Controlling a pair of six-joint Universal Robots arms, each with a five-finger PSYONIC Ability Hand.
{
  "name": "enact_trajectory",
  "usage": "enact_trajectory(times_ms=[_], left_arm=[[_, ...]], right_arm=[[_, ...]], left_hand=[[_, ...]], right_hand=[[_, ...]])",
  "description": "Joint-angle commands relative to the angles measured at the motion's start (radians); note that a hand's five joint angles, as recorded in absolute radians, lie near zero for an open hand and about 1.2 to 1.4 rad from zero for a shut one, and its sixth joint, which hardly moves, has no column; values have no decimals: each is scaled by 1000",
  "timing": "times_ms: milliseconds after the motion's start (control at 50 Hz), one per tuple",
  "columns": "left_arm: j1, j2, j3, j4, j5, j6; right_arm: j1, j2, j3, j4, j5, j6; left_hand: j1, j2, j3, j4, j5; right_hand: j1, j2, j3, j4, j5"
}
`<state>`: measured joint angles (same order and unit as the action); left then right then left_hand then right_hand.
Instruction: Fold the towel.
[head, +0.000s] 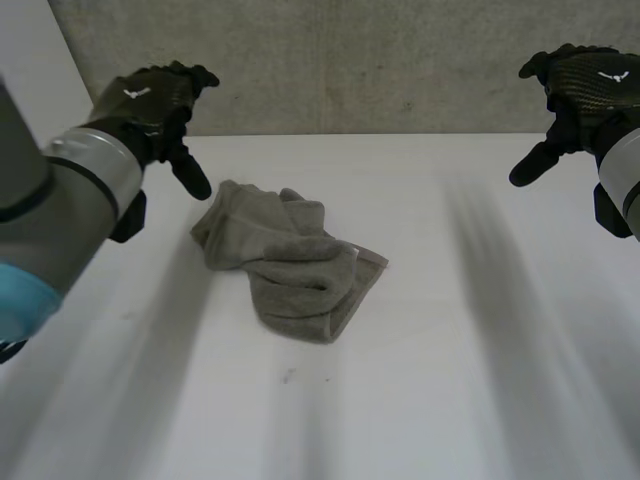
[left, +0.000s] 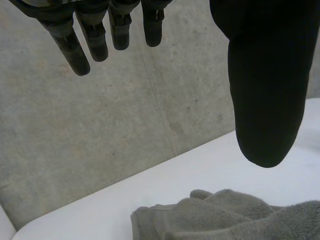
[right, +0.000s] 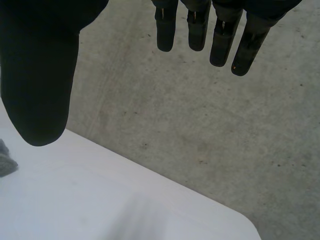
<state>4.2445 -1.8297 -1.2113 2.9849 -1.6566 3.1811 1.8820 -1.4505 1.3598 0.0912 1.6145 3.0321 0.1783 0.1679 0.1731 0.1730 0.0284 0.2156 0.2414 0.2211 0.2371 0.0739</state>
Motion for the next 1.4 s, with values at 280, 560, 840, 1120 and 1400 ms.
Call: enact_trajectory(times_ms=[280,560,840,1120,1400], left_arm=[[3,-549,124,290,218,261],[6,-585,180,292,210,347],[-6,-56,-13,284,207,333],[-23,299,-185,281,212,344],[9,342,-191,290,205,344]], right_arm=[[-3,53,42,2,-94,-104],[-4,142,28,-1,-96,-114],[-7,262,-47,30,-169,-2],[265,519,-137,35,-459,706],[347,630,-311,-17,-80,471]], left_hand=[[395,405,400,400,370],[1218,1228,1223,1223,1193],[1218,1228,1223,1223,1193],[1218,1228,1223,1223,1193],[1218,1228,1223,1223,1193]], right_hand=[[-41,-67,-47,-63,-74],[-41,-67,-47,-63,-74],[-41,-67,-47,-63,-74],[-41,-67,-47,-63,-74],[1181,1155,1175,1159,1148]])
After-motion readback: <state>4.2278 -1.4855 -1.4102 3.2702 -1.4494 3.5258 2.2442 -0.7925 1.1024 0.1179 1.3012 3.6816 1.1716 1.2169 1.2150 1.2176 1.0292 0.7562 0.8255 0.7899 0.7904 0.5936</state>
